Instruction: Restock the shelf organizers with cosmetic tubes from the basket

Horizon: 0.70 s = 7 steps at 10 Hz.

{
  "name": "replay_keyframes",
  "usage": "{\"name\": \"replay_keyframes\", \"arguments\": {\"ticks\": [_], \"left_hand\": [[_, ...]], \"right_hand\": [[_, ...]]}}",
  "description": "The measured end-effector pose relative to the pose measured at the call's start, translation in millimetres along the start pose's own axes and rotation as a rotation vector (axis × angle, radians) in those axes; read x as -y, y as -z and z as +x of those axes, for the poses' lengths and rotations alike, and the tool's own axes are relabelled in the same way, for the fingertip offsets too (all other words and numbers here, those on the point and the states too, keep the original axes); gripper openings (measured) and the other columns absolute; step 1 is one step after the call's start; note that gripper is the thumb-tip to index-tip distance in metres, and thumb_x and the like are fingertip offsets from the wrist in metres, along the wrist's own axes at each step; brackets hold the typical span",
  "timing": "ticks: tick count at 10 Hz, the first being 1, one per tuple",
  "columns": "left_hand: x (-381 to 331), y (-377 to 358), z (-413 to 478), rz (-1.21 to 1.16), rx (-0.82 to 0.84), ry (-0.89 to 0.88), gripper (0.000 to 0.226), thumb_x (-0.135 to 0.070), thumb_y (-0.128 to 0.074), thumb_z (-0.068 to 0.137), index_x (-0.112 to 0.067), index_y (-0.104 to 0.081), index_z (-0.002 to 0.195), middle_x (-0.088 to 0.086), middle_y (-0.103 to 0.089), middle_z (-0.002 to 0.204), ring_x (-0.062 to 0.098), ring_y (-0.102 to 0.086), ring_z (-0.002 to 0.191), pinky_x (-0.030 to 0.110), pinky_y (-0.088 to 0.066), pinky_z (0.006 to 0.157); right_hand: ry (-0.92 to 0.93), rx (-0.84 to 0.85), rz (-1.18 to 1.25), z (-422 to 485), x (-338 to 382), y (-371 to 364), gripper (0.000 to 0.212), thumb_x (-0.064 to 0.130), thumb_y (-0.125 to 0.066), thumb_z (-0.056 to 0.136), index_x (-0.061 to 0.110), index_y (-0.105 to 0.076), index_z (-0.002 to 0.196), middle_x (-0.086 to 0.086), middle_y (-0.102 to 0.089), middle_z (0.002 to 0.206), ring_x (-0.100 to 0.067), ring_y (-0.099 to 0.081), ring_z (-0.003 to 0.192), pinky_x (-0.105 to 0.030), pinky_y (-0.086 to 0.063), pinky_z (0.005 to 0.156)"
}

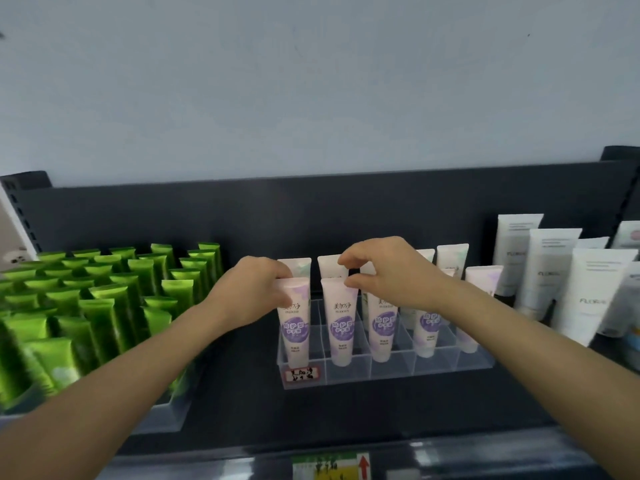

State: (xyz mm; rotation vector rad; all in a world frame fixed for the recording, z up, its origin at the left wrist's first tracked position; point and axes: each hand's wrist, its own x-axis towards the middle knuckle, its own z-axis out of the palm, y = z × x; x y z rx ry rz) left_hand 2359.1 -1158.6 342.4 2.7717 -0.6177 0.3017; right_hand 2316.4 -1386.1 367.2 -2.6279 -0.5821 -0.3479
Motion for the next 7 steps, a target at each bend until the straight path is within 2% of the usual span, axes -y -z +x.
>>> {"name": "replay_keyframes", "arguments": {"ticks": [1, 3, 5, 6, 7], "left_hand": [[0, -1, 0, -0.002, 0.002, -0.004, 0.013, -0.026, -0.071, 0.073, -0.023, -0.07, 0.086, -0.007, -0.068, 0.084, 0.01, -0.063, 0.074, 0.039, -0.056, 0.067], [1, 3, -5, -0.037, 0.014, -0.02, 0.028, -0.029, -0.073, 0.073, -0.027, -0.068, 0.101, -0.012, -0.068, 0.094, 0.006, -0.062, 0.078, 0.033, -0.056, 0.071], [4, 3, -8, -0.068, 0.0, -0.001, 0.046, -0.037, -0.074, 0.071, -0.027, -0.062, 0.115, -0.01, -0.067, 0.106, 0.007, -0.063, 0.083, 0.027, -0.056, 0.074], [2, 2, -11, -0.093, -0.006, 0.025, 0.053, -0.041, -0.074, 0.07, -0.028, -0.059, 0.119, -0.009, -0.066, 0.11, 0.006, -0.062, 0.089, 0.026, -0.055, 0.077], [-6, 2, -12, -0.124, -0.054, 0.041, 0.059, -0.044, -0.074, 0.071, -0.027, -0.056, 0.125, -0.01, -0.063, 0.114, 0.004, -0.06, 0.096, 0.02, -0.051, 0.079]], "right_hand": [[-0.013, -0.004, 0.013, -2, -1, -2, 0.035, 0.028, -0.063, 0.089, 0.022, -0.06, 0.123, 0.006, -0.064, 0.12, -0.005, -0.06, 0.104, -0.014, -0.044, 0.086], [-0.023, -0.005, 0.018, -4, -4, -9, 0.034, 0.029, -0.063, 0.089, 0.023, -0.061, 0.122, 0.008, -0.064, 0.119, 0.001, -0.055, 0.095, -0.002, -0.038, 0.072], [0.002, -0.031, -0.013, -7, -7, -13, 0.033, 0.029, -0.064, 0.088, 0.022, -0.062, 0.12, 0.007, -0.065, 0.116, 0.0, -0.054, 0.095, -0.003, -0.036, 0.073], [0.018, -0.057, -0.035, -11, -7, -15, 0.034, 0.029, -0.064, 0.087, 0.022, -0.061, 0.121, 0.007, -0.063, 0.117, -0.004, -0.056, 0.103, -0.012, -0.04, 0.086], [0.052, -0.112, -0.08, -14, -11, -16, 0.042, 0.03, -0.064, 0.087, 0.021, -0.057, 0.127, 0.008, -0.055, 0.13, -0.006, -0.049, 0.119, -0.028, -0.037, 0.107]]}}
